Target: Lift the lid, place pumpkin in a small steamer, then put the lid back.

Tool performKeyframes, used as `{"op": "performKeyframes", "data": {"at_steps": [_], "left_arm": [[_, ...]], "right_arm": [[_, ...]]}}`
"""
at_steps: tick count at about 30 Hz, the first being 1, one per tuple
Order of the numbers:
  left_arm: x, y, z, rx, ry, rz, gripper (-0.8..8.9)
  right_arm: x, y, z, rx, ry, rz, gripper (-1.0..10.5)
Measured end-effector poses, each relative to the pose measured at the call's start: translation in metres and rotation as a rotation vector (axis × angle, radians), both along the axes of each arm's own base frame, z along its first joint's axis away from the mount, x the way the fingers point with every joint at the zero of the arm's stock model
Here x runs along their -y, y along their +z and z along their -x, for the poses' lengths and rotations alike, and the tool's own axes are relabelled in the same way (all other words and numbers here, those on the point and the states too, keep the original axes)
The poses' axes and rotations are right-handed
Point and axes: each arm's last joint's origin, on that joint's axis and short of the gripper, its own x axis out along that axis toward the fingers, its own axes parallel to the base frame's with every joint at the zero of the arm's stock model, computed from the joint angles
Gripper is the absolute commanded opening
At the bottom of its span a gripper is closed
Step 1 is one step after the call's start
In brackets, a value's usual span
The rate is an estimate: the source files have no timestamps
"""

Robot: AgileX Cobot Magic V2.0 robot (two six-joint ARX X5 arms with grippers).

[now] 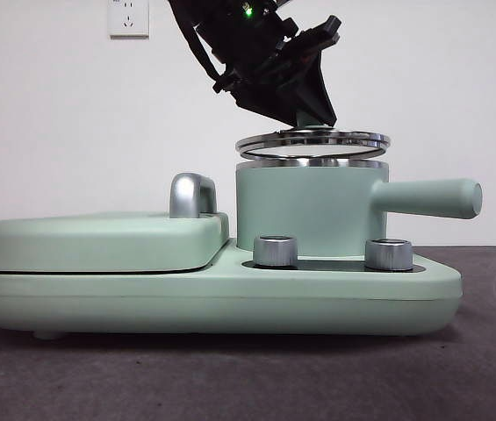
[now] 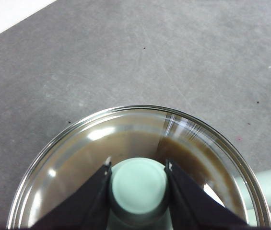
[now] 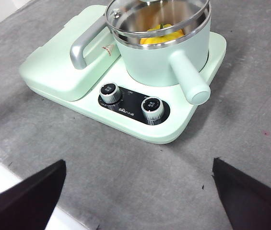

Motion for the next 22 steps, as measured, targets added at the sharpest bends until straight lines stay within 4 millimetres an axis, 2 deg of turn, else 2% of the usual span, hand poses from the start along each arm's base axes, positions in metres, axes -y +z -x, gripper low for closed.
{"op": "performKeyframes", "data": {"at_steps": [6, 9, 22], "left_arm": [[0.003, -0.009, -0.003, -0.012, -0.003, -0.016, 0.48], [0.004, -0.011, -0.005, -0.008, -0.002, -0.013, 0.14], [0.004, -0.011, -0.005, 0.001, 0.004, -0.028, 0.14]], "right_arm": [[0.0, 0.0, 0.0, 0.0, -0.002, 0.001, 4.8], [0.0, 0.0, 0.0, -0.004, -0.006, -0.005, 4.8], [0.0, 0.0, 0.0, -0.01, -0.011, -0.012, 4.8]]}}
